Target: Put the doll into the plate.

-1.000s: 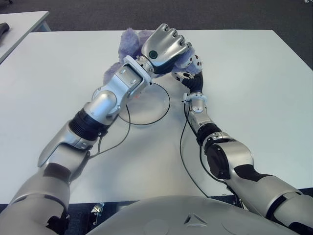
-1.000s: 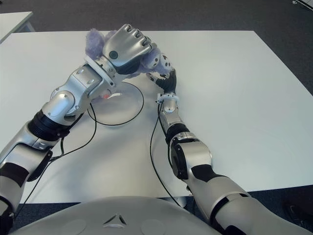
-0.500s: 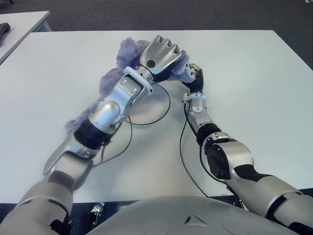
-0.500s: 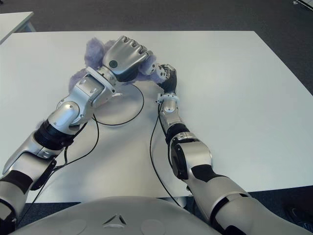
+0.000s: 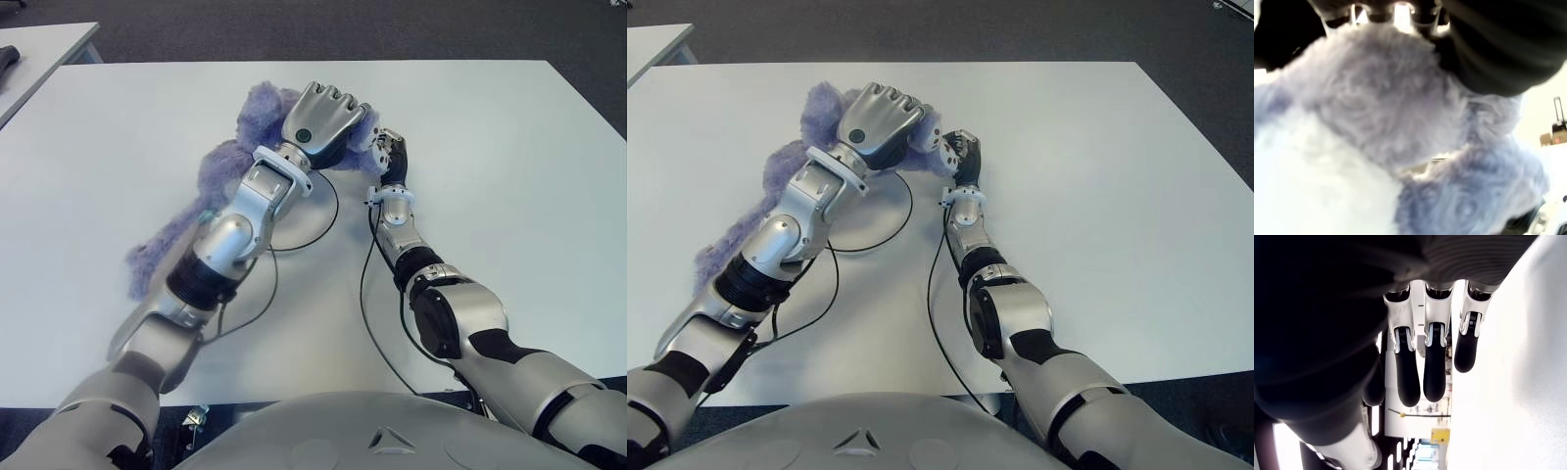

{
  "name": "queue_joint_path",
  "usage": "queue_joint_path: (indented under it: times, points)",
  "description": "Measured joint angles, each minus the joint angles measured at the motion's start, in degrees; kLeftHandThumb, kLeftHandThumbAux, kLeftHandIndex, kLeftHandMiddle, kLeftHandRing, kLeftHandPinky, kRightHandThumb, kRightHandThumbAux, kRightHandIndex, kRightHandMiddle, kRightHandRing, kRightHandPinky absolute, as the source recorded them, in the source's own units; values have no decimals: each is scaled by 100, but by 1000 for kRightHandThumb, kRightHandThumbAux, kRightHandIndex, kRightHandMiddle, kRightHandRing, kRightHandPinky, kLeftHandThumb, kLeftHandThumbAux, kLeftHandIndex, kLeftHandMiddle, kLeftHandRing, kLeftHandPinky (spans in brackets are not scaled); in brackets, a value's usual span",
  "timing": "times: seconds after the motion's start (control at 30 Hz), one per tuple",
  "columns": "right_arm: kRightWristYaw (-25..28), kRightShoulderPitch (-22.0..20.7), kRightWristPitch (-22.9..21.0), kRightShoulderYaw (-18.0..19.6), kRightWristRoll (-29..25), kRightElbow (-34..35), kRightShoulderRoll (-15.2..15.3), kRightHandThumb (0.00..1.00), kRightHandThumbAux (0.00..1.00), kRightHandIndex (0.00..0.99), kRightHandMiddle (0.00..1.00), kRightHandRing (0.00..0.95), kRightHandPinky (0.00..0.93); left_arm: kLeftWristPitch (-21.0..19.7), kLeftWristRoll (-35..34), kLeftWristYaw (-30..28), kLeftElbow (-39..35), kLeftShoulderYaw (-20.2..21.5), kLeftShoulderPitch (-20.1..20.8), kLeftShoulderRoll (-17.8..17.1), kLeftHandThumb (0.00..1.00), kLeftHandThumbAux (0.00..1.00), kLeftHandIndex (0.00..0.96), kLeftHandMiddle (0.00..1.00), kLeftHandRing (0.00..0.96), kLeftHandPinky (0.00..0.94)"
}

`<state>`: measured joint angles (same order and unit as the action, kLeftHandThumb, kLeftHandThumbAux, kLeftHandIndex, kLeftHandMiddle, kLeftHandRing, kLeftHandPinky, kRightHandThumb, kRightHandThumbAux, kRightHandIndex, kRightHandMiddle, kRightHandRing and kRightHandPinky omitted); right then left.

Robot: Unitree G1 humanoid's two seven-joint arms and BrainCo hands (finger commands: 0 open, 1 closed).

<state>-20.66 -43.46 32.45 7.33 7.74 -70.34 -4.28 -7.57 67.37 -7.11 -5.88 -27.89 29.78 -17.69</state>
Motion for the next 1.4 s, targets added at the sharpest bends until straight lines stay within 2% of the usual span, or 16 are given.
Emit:
queue_joint_path:
  times: [0.1, 0.23, 0.33, 0.43, 0.6, 0.87, 1.2, 1.37, 1.4]
  points:
    - [4, 0, 0, -6, 0, 0, 0, 149, 904, 430, 395, 349, 286, -1, -94, 328, 236, 34, -114, 90, 850, 669, 396, 546, 803, 827]
    - [24, 0, 1, -5, -1, 0, 0, 135, 909, 418, 387, 344, 288, -1, -188, 755, 531, 88, -228, 145, 850, 669, 396, 545, 802, 814]
    - [43, 0, 1, -4, -3, 0, 0, 106, 920, 389, 369, 334, 294, -7, -250, 998, 682, 154, -273, 174, 850, 668, 396, 542, 790, 761]
    - [58, 0, 1, -4, -2, 0, 2, 75, 923, 369, 354, 326, 275, -45, -356, 1261, 809, 253, -335, 230, 850, 668, 397, 544, 791, 792]
    - [82, 0, 1, 3, -3, 0, 2, 51, 933, 356, 347, 323, 274, -80, -623, 1586, 920, 397, -453, 397, 849, 668, 395, 543, 795, 791]
    - [146, 0, 1, 24, -7, 0, 2, 41, 914, 349, 337, 304, 256, -114, -1004, 1846, 964, 486, -641, 725, 850, 667, 397, 544, 800, 801]
    - [206, 1, 1, 44, -14, 2, 3, 33, 888, 364, 353, 312, 283, -137, -1175, 2139, 1047, 485, -788, 1045, 851, 667, 398, 545, 807, 827]
    - [219, 1, 1, 49, -16, 2, 3, 94, 893, 366, 367, 332, 289, -48, -1229, 2419, 1109, 484, -848, 1110, 848, 667, 401, 547, 797, 805]
    - [229, 1, 1, 55, -19, 2, 3, 117, 900, 343, 362, 329, 278, -21, -1234, 2490, 1129, 484, -852, 1115, 847, 666, 404, 548, 768, 757]
